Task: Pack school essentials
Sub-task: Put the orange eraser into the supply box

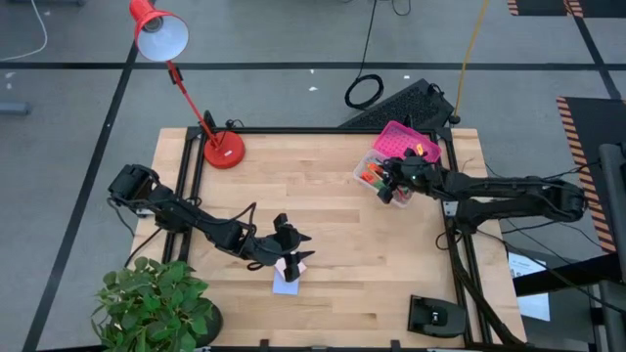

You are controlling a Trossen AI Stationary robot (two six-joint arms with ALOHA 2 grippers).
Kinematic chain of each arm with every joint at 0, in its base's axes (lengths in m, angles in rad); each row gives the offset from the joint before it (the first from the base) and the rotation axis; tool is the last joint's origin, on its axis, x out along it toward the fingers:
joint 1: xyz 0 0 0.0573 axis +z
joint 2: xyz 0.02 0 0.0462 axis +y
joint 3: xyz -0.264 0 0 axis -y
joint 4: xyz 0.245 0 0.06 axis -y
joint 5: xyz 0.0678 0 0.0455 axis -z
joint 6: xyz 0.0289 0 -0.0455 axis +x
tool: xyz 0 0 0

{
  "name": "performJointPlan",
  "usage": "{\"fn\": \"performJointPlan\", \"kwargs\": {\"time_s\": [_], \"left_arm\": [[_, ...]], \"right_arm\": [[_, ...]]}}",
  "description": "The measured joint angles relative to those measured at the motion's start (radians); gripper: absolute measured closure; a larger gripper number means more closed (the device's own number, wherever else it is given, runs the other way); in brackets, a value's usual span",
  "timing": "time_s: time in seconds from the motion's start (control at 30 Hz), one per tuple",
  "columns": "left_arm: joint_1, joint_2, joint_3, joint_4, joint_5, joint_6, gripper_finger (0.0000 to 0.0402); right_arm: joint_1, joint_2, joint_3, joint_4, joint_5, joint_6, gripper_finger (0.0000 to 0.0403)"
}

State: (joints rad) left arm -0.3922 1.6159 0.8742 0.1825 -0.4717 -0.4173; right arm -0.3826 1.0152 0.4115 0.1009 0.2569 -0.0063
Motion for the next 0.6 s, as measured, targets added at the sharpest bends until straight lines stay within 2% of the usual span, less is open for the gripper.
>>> {"fn": "performJointPlan", "kwargs": {"time_s": [0.37,0.6], "left_arm": [[0.006,0.000,0.000,0.011,0.000,-0.015,0.0211],[0.006,0.000,0.000,0.025,0.000,-0.012,0.0211]], "right_arm": [[-0.018,0.099,-0.027,0.002,-0.006,0.002,0.0316],[-0.030,0.143,-0.027,0.000,-0.053,0.013,0.0316]]}}
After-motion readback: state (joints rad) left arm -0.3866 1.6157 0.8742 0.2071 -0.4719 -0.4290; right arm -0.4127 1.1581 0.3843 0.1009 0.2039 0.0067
